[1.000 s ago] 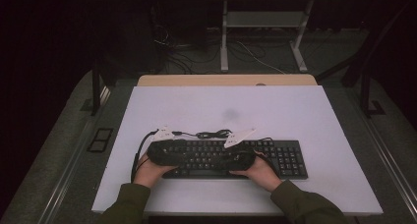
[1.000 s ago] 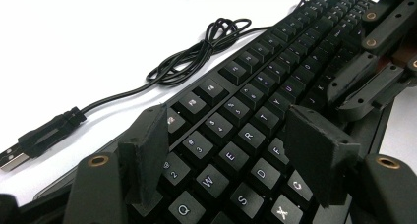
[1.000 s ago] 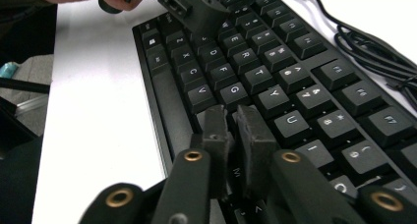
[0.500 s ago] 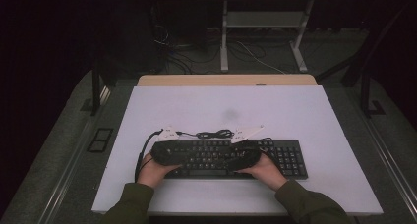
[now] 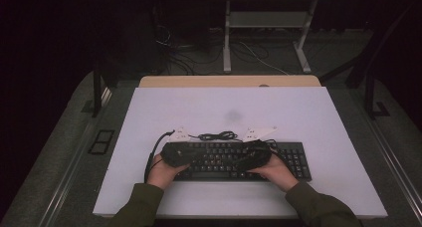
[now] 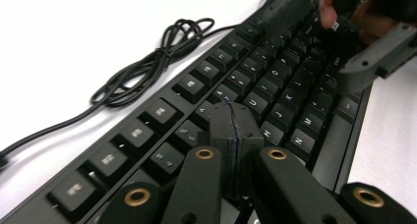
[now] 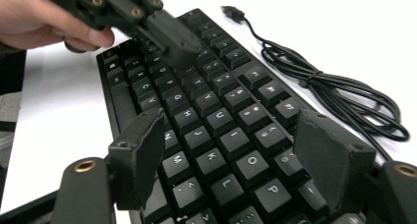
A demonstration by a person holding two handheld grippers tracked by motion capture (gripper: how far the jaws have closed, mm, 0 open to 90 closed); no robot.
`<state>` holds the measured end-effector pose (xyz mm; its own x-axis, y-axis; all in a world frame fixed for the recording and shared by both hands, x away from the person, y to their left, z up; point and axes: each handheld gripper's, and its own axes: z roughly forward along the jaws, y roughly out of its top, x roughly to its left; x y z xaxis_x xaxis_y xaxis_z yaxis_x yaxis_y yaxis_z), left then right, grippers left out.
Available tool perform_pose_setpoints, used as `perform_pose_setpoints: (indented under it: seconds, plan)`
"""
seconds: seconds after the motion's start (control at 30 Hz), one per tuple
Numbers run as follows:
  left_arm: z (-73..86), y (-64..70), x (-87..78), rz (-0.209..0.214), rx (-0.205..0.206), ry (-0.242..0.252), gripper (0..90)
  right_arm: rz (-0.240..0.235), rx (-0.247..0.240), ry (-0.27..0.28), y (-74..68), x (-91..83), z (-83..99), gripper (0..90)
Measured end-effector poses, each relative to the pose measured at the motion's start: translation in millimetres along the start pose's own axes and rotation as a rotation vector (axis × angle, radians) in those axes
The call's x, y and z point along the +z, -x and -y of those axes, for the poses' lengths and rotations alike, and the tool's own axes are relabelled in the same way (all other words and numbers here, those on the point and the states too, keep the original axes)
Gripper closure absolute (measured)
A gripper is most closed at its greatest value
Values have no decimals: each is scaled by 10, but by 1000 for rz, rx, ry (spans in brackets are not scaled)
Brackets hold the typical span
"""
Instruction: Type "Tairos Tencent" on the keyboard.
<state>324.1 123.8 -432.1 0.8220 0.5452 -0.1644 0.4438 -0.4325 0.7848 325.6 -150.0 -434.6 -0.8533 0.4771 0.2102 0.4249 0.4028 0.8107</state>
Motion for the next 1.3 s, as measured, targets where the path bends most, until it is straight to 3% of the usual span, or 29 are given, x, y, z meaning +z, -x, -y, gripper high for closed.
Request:
perform_pose_setpoints:
  seconds: [0.47, 0.8, 0.97, 1.3]
  plan:
    - [-10, 6, 127, -2, -10, -51, 886, 5, 22, 23, 65, -65, 33, 243]
    - [-11, 4, 125, 7, -16, -51, 887, 3, 33, 43, 106, -128, 33, 243]
    - [-7, 2, 102, 10, -23, -28, 885, 7, 38, 49, 123, -151, 32, 242]
    - [16, 5, 16, 8, -23, 5, 792, 18, 35, 59, 137, -182, 23, 242]
